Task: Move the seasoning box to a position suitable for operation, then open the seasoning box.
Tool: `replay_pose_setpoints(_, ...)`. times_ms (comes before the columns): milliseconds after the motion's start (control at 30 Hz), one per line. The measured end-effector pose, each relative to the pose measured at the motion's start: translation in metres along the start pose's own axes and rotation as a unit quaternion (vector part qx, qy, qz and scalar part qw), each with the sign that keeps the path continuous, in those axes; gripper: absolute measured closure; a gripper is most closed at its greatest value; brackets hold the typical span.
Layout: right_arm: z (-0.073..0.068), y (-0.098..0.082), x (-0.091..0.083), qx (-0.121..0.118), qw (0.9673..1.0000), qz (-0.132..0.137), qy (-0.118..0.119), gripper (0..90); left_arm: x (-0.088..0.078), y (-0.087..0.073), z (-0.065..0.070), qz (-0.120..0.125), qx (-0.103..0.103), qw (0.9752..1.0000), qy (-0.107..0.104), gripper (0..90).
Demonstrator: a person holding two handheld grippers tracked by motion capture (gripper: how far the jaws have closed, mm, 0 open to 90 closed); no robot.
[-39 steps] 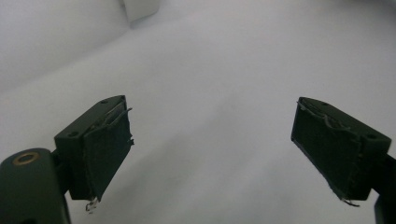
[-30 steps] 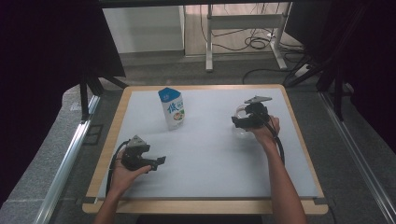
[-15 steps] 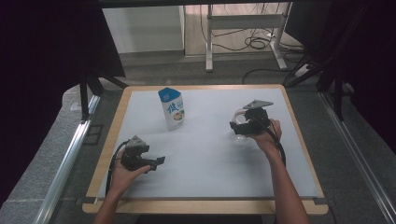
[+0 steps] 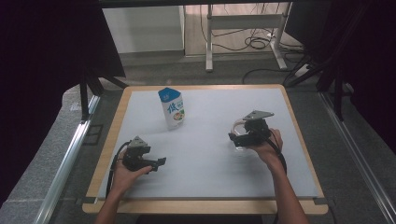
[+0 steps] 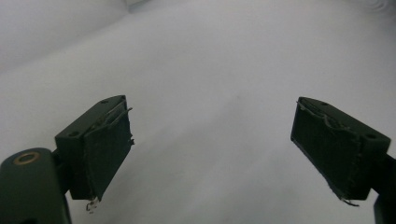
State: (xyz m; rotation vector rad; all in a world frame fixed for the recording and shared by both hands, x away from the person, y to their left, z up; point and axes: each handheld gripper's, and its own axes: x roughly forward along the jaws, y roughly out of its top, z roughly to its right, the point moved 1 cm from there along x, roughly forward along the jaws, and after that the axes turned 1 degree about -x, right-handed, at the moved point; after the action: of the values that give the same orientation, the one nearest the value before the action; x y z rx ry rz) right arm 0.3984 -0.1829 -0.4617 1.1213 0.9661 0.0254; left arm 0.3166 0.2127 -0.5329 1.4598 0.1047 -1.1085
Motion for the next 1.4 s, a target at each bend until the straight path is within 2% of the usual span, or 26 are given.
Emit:
replay_pose_setpoints(233,-0.012,-0.005,-0.002,-0.007,0.9999,-0.004,0.013,11.6,0.002,-0.001,-0.001,-0.003,-0.002,1.0,0.0,12.3)
replay_pose_setpoints(400,-0.018,-0.008,0.005,-0.018,0.9995,-0.017,0.021,11.6,0.003,-0.001,0.0,-0.005,-0.001,1.0,0.0,12.3)
replay_pose_setpoints(500,-0.019,-0.011,0.008,-0.019,0.9992,-0.025,0.025,11.5,0.002,-0.002,-0.001,-0.004,-0.002,1.0,0.0,12.3)
replay_pose_setpoints(700,-0.018,-0.013,0.008,-0.016,0.9992,-0.021,0.029,10.5,0.003,-0.002,-0.001,-0.006,-0.001,1.0,0.0,12.3)
replay_pose_setpoints(733,-0.017,-0.013,0.008,-0.014,0.9992,-0.021,0.03,7.3,0.004,-0.002,0.0,-0.006,-0.001,1.0,-0.001,12.3)
replay_pose_setpoints(767,-0.018,-0.012,0.006,-0.014,0.9994,-0.018,0.028,4.9,0.004,-0.002,0.0,-0.006,0.0,1.0,-0.001,12.2)
replay_pose_setpoints(800,-0.02,-0.008,-0.001,-0.013,0.9996,-0.001,0.024,3.8,0.004,-0.002,0.001,-0.006,0.0,1.0,-0.001,12.2)
replay_pose_setpoints(833,-0.02,-0.008,-0.001,-0.013,0.9996,-0.001,0.024,3.8,0.004,-0.002,0.0,-0.006,0.0,1.0,-0.001,12.2)
replay_pose_setpoints(867,-0.019,-0.004,-0.009,-0.008,0.9997,0.016,0.018,3.8,0.004,-0.002,0.0,-0.005,0.0,1.0,-0.001,12.2)
replay_pose_setpoints(900,-0.019,-0.004,-0.009,-0.008,0.9997,0.016,0.018,3.8,0.004,-0.002,0.0,-0.005,0.0,1.0,-0.001,12.2)
replay_pose_setpoints(933,-0.017,0.0,-0.019,0.003,0.9991,0.04,0.015,3.9,0.004,-0.002,0.0,-0.003,-0.002,1.0,0.0,12.2)
replay_pose_setpoints(1000,-0.016,0.002,-0.024,0.01,0.9986,0.05,0.015,4.4,0.004,-0.002,0.0,-0.002,-0.001,1.0,0.001,12.2)
replay_pose_setpoints(1033,-0.014,0.003,-0.035,0.016,0.9972,0.072,0.016,7.8,0.004,-0.002,0.0,-0.001,0.001,1.0,0.001,12.2)
replay_pose_setpoints(1067,-0.014,0.003,-0.035,0.016,0.9972,0.072,0.016,7.8,0.004,-0.002,-0.001,0.0,0.0,1.0,0.002,12.2)
replay_pose_setpoints(1100,-0.012,0.003,-0.045,0.022,0.9951,0.095,0.018,14.5,0.003,-0.002,-0.001,0.005,-0.001,1.0,0.002,12.5)
replay_pose_setpoints(1133,-0.012,0.003,-0.045,0.022,0.9951,0.095,0.018,14.5,0.003,-0.002,-0.001,0.005,-0.001,1.0,0.002,12.7)
replay_pose_setpoints(1167,-0.012,0.002,-0.049,0.025,0.9938,0.107,0.017,19.3,0.002,-0.002,0.0,0.006,-0.002,1.0,0.002,12.7)
replay_pose_setpoints(1200,-0.01,-0.001,-0.058,0.032,0.9921,0.121,0.013,28.4,0.002,-0.002,0.0,0.008,0.0,1.0,0.002,12.7)
replay_pose_setpoints(1233,-0.01,-0.001,-0.058,0.032,0.9921,0.121,0.013,28.4,0.001,-0.002,-0.001,0.009,0.001,1.0,0.003,12.7)
replay_pose_setpoints(1333,-0.007,-0.007,-0.067,0.045,0.9898,0.135,0.008,42.8,-0.001,-0.003,0.0,0.014,-0.001,0.9999,0.004,13.0)
replay_pose_setpoints(1400,-0.005,-0.012,-0.071,0.052,0.9881,0.145,0.014,51.6,-0.003,-0.004,0.0,0.016,-0.002,0.9999,0.005,13.3)
